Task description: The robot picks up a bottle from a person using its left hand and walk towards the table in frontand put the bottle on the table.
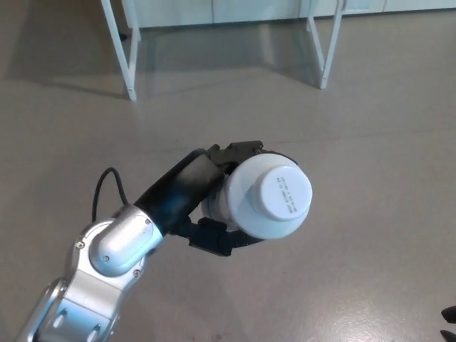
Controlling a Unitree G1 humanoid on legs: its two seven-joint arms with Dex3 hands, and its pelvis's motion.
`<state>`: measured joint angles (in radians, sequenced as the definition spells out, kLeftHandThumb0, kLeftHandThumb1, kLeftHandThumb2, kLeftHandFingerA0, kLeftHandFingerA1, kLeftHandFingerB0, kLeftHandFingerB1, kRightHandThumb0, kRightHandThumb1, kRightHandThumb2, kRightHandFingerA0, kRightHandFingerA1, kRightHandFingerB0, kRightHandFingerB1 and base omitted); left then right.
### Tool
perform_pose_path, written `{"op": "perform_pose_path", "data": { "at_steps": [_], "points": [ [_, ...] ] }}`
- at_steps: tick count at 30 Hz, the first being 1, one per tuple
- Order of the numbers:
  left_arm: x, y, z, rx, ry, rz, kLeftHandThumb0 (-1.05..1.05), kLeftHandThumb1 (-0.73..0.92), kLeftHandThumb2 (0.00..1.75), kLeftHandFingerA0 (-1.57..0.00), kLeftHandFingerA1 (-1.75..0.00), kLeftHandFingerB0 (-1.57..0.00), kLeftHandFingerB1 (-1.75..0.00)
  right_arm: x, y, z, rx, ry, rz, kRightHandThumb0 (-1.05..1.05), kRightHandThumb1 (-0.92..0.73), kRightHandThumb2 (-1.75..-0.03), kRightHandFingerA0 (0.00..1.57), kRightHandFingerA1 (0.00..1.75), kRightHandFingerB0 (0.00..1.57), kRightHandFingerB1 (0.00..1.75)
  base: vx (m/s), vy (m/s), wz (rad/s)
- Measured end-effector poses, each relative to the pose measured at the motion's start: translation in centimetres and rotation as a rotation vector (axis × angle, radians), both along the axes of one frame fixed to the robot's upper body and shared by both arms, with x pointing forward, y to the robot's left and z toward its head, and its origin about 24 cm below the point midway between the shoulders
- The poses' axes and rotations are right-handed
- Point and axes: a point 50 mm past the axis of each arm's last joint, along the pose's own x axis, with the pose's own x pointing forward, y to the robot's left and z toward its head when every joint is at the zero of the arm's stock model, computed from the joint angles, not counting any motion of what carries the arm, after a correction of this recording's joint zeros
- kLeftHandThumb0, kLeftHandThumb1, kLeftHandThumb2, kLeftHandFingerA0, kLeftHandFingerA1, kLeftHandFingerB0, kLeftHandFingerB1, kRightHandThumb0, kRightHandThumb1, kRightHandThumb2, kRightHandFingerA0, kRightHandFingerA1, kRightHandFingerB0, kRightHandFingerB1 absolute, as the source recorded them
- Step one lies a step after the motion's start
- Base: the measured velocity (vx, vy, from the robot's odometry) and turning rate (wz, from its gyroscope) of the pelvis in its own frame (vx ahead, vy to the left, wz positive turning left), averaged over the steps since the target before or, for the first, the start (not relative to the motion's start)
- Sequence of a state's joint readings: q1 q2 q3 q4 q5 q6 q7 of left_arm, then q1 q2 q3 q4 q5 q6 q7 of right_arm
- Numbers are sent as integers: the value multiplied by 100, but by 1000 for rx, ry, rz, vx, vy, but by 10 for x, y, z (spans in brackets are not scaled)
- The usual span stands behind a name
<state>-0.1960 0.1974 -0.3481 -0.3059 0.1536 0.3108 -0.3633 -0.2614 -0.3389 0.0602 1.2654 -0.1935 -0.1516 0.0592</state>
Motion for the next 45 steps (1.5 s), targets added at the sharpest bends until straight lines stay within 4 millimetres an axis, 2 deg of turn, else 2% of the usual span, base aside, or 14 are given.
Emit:
{"op": "perform_pose_path", "data": {
  "at_steps": [8,15,16,17,18,20,21,25,36,39,45],
  "points": [
    [1,4,-1,10,5,15,-14,80,69,-116,-82,-85,-50,0,3,-1,8,4,2,-43,-68,-60,56,42,48,37,184,252,-8],
    [1,4,-1,11,6,16,-14,80,69,-116,-82,-85,-50,3,3,0,9,-6,6,-43,-68,-60,56,42,48,37,258,-21,4],
    [1,4,-1,11,6,15,-13,79,72,-108,-96,-88,-74,3,3,0,9,-6,6,-43,-69,-60,55,42,47,37,279,-117,13],
    [1,4,-1,11,6,15,-13,79,72,-108,-96,-88,-74,3,3,0,9,-5,5,-43,-69,-60,55,42,47,37,287,-126,11],
    [0,3,-2,10,7,15,-18,82,69,-105,-120,-79,-101,3,3,0,9,-4,6,-43,-69,-61,59,45,49,39,296,-135,24],
    [0,11,-5,-23,32,49,-18,82,69,-105,-119,-80,-101,-1,2,-2,10,4,5,-43,-69,-61,59,45,49,39,319,-157,44],
    [-1,19,-10,-51,58,87,-20,82,68,-105,-117,-77,-103,-4,4,-4,18,15,6,-43,-68,-60,53,43,47,38,348,-278,25],
    [-1,40,-16,-112,101,174,-21,81,70,-107,-117,-77,-103,-11,-4,-4,8,34,-1,-42,-69,-61,55,44,47,38,325,-186,12],
    [-3,41,-20,-170,139,166,-20,79,74,-106,-116,-78,-105,-18,-6,-6,20,55,-6,-43,-70,-61,55,43,48,38,397,23,-15],
    [0,45,-17,-167,119,173,-20,79,74,-107,-118,-79,-107,-9,-3,-3,26,29,6,-42,-69,-61,56,44,49,39,407,157,-40],
    [1,47,-15,-197,118,180,-22,76,80,-106,-115,-81,-103,-9,-2,-4,29,31,8,-43,-69,-61,55,43,49,39,392,108,7]
  ]
}}
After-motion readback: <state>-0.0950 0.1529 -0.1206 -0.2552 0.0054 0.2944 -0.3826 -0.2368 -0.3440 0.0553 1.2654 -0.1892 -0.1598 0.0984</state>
